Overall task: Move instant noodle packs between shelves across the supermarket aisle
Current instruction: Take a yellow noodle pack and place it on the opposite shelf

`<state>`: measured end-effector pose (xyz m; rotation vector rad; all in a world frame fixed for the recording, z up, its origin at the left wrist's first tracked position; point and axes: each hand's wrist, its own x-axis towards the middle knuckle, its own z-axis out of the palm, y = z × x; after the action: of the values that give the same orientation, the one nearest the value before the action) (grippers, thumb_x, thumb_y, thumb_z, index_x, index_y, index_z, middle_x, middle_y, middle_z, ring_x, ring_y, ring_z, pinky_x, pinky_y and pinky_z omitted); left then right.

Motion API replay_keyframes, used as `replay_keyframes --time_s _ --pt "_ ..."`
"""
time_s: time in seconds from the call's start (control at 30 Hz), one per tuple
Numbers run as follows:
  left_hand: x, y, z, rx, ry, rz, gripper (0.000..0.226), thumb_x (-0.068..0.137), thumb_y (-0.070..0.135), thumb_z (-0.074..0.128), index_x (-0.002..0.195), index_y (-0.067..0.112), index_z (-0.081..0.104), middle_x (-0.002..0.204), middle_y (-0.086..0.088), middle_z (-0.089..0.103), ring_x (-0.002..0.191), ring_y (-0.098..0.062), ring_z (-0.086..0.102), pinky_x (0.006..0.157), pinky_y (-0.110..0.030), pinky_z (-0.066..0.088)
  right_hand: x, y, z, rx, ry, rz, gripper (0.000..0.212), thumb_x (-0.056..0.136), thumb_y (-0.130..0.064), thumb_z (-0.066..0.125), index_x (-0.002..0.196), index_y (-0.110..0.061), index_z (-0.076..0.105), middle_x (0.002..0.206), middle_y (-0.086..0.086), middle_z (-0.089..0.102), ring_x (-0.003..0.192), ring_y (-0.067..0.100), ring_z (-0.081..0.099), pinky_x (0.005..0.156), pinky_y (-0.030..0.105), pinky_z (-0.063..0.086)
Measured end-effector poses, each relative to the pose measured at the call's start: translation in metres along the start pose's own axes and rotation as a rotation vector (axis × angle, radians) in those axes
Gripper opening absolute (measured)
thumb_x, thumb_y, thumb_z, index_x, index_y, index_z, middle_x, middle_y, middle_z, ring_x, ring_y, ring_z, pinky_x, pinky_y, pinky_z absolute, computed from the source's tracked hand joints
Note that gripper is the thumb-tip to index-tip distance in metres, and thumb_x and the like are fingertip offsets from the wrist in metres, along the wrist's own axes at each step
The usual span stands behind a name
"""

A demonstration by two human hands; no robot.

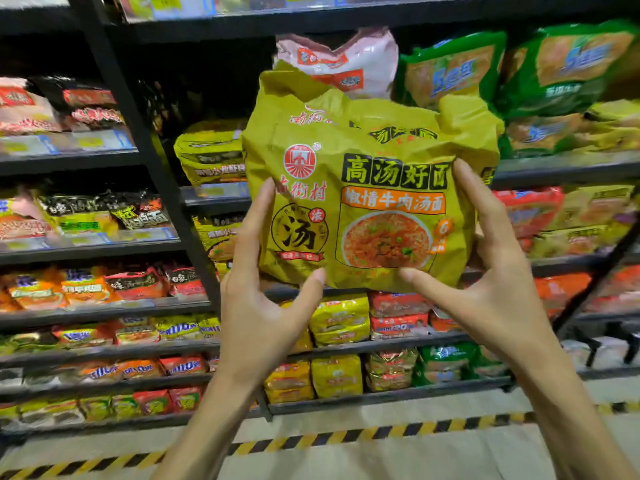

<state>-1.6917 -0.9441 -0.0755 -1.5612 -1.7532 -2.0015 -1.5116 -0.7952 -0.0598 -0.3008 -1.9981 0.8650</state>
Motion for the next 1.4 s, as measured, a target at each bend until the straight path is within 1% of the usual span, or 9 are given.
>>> replay_keyframes --time_s 0.17,0.27,0.47,0.6,0.77,0.93,1.1,1.23,1.4 --pt "-0.038 0.039 0.068 -0.031 -0.035 -0.008 0.092 0.083 0.000 0.072 0.159 0.027 0.028 0.162 0.015 0.037 0.148 -0.017 0.042 0.110 -0.058 0.046 -0.049 0.003 -0.078 -0.013 0.006 0.036 0.104 0.073 -0.015 0.086 0.156 -0.039 0.026 0.156 -0.027 0.035 0.138 0.008 0.049 0.107 0.045 0.049" --pt "-0.052 0.060 0.107 -0.052 -0.055 0.023 0.091 0.083 0.000 0.072 0.157 0.029 0.028 0.162 0.018 0.036 0.150 -0.015 0.038 0.111 -0.058 0.045 -0.072 0.000 -0.124 -0.036 0.026 0.053 0.104 0.074 -0.013 0.086 0.155 -0.041 0.026 0.156 -0.023 0.037 0.135 0.007 0.051 0.104 0.043 0.052" --pt "-0.058 0.085 0.176 -0.146 -0.158 0.034 0.094 0.083 0.003 0.072 0.154 0.046 0.029 0.163 0.003 0.037 0.146 -0.034 0.044 0.104 -0.064 0.048 -0.108 -0.002 -0.201 -0.103 0.107 0.108 0.105 0.075 -0.011 0.087 0.153 -0.045 0.026 0.155 -0.024 0.037 0.134 0.007 0.052 0.103 0.041 0.052" --pt "-0.058 0.093 0.221 -0.182 -0.223 0.018 0.093 0.083 0.003 0.072 0.156 0.040 0.029 0.163 -0.003 0.038 0.145 -0.035 0.045 0.109 -0.064 0.043 -0.124 0.008 -0.240 -0.134 0.168 0.135 0.104 0.073 -0.011 0.087 0.150 -0.047 0.027 0.155 -0.019 0.040 0.131 0.006 0.054 0.098 0.031 0.055" --pt "-0.051 0.096 0.286 -0.251 -0.295 0.021 0.093 0.082 0.000 0.072 0.158 0.034 0.029 0.163 0.005 0.037 0.145 -0.033 0.045 0.109 -0.065 0.042 -0.138 0.033 -0.292 -0.167 0.243 0.168 0.101 0.073 -0.017 0.089 0.147 -0.052 0.029 0.154 -0.009 0.043 0.135 0.016 0.052 0.102 0.046 0.052" --pt "-0.042 0.105 0.360 -0.329 -0.325 0.059 0.091 0.083 -0.002 0.070 0.155 0.036 0.029 0.159 0.020 0.040 0.144 -0.016 0.048 0.106 -0.048 0.052 -0.138 0.059 -0.352 -0.238 0.291 0.196 0.100 0.071 -0.014 0.089 0.146 -0.047 0.032 0.147 -0.018 0.047 0.124 0.008 0.060 0.095 0.040 0.057" --pt "-0.015 0.108 0.442 -0.323 -0.298 0.089 0.092 0.082 0.001 0.071 0.154 0.039 0.029 0.157 0.014 0.044 0.140 -0.017 0.052 0.101 -0.053 0.054 -0.115 0.096 -0.427 -0.261 0.290 0.214 0.099 0.072 -0.016 0.088 0.145 -0.050 0.032 0.147 -0.011 0.050 0.122 0.008 0.061 0.094 0.037 0.058" --pt "0.009 0.110 0.493 -0.330 -0.266 0.094 0.090 0.082 -0.004 0.070 0.156 0.030 0.030 0.157 0.017 0.045 0.139 -0.008 0.051 0.097 -0.026 0.056 -0.093 0.124 -0.471 -0.263 0.263 0.181 0.098 0.073 -0.017 0.088 0.147 -0.047 0.031 0.146 -0.013 0.050 0.123 0.009 0.061 0.095 0.042 0.057" --pt "0.032 0.104 0.539 -0.268 -0.256 0.089 0.091 0.084 -0.001 0.070 0.157 0.034 0.028 0.161 0.004 0.041 0.146 -0.023 0.045 0.111 -0.057 0.044 -0.068 0.167 -0.514 -0.238 0.231 0.150 0.101 0.072 -0.015 0.089 0.149 -0.045 0.031 0.149 -0.013 0.045 0.129 0.014 0.057 0.099 0.047 0.054"
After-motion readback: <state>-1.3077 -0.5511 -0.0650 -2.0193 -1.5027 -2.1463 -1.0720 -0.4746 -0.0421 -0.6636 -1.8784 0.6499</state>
